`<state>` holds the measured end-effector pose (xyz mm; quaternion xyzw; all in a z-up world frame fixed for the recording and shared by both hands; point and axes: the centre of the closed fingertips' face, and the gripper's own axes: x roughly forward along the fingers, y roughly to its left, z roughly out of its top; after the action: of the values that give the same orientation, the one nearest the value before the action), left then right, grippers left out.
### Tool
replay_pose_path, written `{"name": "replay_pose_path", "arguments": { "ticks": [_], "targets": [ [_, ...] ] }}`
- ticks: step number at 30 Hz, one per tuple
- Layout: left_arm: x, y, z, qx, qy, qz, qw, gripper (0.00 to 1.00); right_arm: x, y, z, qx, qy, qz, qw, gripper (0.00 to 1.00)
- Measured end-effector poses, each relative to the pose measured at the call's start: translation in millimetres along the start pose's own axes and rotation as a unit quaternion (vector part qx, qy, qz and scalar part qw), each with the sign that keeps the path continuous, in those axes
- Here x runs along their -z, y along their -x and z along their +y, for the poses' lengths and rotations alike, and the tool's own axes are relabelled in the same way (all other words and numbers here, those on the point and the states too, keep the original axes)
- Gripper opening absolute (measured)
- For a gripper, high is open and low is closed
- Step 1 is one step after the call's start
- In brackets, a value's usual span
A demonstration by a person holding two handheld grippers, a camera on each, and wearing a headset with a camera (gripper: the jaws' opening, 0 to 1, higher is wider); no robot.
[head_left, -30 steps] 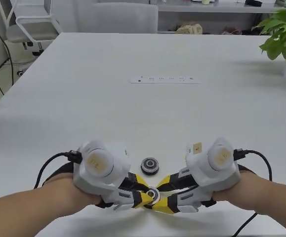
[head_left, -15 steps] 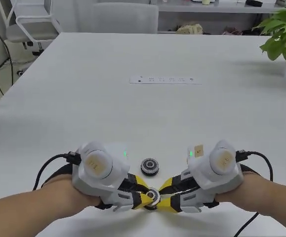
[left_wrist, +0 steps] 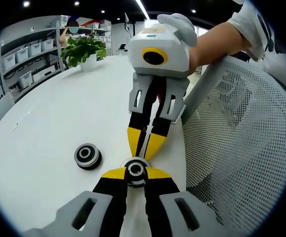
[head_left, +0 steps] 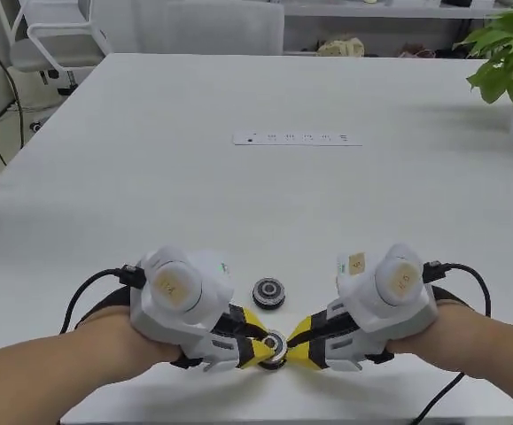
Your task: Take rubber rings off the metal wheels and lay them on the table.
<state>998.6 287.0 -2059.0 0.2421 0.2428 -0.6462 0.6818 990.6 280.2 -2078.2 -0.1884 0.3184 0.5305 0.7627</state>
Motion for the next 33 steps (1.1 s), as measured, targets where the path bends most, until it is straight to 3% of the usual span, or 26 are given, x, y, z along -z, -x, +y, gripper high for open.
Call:
{"name": "replay_pose_path", "arguments": {
  "ticks": [21,33],
  "targets": [
    [-0.5,-0.7,0.5,-0.003,-0.002,0.004,1.0000,0.08,0.2,3.3,-4.7,0.004,-0.020,0.002,0.9998,0.00],
    [-1.0,-0.9,0.7,-0.006,0.000,0.004,1.0000,0.08,-1.0,6.5,-4.9,0.006,-0.050,-0.003,0.9987,0.00]
  ]
}}
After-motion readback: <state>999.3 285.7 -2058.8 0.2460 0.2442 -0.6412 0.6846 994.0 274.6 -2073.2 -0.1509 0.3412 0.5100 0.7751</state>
